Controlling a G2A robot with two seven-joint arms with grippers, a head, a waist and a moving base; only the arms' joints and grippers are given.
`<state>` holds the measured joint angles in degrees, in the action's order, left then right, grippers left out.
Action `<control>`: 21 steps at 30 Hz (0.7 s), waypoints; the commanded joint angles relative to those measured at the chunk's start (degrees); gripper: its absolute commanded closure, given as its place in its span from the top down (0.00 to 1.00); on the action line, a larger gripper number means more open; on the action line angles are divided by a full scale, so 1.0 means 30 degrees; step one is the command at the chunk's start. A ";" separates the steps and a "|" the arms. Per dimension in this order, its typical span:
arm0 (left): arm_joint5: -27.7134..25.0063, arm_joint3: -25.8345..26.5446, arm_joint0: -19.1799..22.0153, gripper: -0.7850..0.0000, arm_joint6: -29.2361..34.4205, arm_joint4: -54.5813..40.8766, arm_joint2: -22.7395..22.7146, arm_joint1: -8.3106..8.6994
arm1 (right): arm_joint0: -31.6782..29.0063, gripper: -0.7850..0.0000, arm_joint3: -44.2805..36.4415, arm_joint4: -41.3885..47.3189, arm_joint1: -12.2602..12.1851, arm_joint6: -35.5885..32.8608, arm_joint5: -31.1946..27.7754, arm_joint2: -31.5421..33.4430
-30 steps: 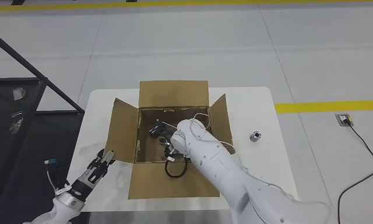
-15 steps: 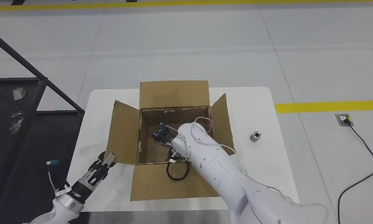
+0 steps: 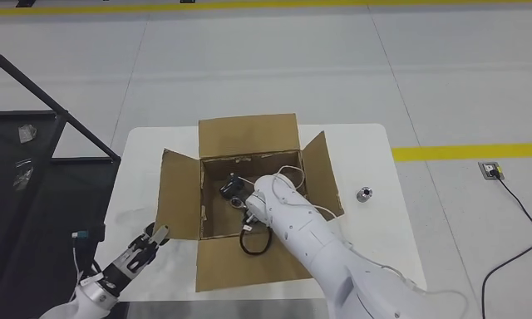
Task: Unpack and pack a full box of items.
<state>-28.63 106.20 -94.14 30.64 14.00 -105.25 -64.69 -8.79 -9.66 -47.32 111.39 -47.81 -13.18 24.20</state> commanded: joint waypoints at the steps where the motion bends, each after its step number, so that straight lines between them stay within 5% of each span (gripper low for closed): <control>1: -0.0305 -0.0019 -0.0049 0.00 0.0182 0.0035 -0.0034 0.0043 | 0.0018 0.64 0.0044 -0.0077 0.0005 -0.0006 0.0080 0.0027; 21: -0.2823 -0.0227 -0.0452 0.00 0.2687 -0.1479 -0.0470 0.0544 | 0.0038 0.49 0.0440 -0.0408 -0.0100 -0.0692 0.0196 0.0435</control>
<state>-36.65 105.53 -95.43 38.15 9.96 -106.63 -63.16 -8.66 -8.33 -48.47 111.11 -49.76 -12.54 25.46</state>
